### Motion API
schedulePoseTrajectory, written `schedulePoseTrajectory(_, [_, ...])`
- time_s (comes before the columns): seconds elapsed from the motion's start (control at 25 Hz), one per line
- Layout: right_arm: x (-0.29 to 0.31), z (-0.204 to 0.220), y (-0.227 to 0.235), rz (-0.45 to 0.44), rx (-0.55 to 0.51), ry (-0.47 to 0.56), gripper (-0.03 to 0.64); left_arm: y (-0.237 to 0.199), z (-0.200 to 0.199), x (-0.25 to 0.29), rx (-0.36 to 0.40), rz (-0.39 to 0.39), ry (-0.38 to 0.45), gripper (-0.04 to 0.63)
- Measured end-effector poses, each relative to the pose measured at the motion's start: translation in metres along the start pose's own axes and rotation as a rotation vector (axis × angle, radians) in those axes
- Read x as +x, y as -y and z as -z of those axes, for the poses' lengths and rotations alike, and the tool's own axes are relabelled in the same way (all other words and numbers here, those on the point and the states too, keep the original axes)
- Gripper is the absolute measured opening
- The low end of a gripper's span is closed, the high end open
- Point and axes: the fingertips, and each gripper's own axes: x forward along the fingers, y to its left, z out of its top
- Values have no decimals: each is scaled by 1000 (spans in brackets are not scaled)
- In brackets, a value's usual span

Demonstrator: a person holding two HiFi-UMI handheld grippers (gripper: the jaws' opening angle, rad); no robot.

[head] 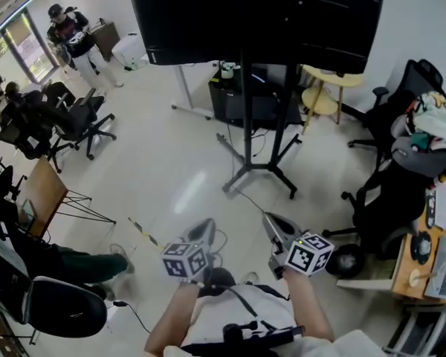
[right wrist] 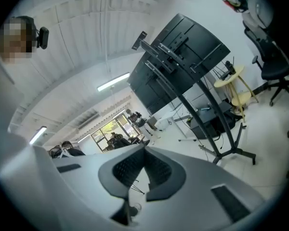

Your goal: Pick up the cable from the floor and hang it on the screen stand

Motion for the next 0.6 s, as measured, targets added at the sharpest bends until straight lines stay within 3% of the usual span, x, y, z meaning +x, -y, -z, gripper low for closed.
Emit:
schedulePoseTrajectory(0.28, [14,-17,47,34,7,-28,8,-10,-9,43,-38,12,-10,0])
schedulePoseTrajectory(0.6, [92,-61,102,84,-21,-70,8,-63,-52,138,-47,26,-17,0])
